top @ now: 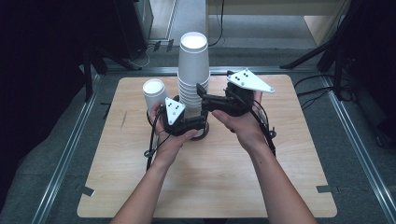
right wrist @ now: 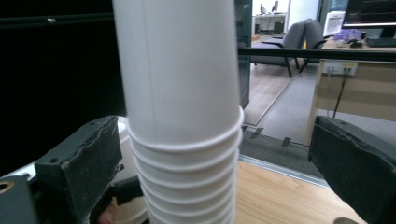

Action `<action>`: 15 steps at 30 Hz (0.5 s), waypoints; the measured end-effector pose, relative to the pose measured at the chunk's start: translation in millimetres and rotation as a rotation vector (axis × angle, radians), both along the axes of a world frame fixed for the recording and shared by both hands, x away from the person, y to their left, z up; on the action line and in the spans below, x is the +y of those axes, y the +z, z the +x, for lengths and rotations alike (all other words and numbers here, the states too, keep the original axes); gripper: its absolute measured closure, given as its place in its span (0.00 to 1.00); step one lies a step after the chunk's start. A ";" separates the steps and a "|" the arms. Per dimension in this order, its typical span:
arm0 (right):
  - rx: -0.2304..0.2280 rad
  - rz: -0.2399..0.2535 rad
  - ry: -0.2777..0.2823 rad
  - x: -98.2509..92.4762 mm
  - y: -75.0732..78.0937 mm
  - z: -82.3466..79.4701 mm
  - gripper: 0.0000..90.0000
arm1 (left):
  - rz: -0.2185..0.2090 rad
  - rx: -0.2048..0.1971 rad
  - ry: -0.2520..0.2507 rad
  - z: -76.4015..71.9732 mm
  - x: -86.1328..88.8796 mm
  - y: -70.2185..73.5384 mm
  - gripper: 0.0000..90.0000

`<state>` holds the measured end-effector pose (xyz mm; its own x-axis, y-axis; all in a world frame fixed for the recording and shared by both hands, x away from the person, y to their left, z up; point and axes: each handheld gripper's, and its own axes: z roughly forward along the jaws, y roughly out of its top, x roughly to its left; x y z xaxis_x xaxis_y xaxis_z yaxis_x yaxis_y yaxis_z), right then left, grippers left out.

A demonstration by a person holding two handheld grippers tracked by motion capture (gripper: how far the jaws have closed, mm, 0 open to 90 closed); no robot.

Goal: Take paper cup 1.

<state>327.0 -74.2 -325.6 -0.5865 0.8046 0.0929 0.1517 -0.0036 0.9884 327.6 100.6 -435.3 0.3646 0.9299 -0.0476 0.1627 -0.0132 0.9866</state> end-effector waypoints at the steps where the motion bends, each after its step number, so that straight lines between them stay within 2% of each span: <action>1: 0.002 0.002 0.006 2.2 1.3 0.9 0.03 | -0.005 0.000 0.004 0.7 -0.6 -0.4 0.00; 6: 0.018 0.007 0.020 16.3 6.4 10.3 0.03 | 0.014 -0.018 0.022 3.8 -2.2 -3.4 0.00; 15: 0.021 0.001 0.029 36.2 11.1 22.9 0.03 | 0.006 -0.016 0.035 8.6 -4.3 -6.4 0.00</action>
<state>349.9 -38.0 -314.6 -0.6072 0.7875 0.1057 0.1722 0.0005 0.9851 336.2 96.3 -441.7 0.3328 0.9423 -0.0366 0.1476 -0.0137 0.9890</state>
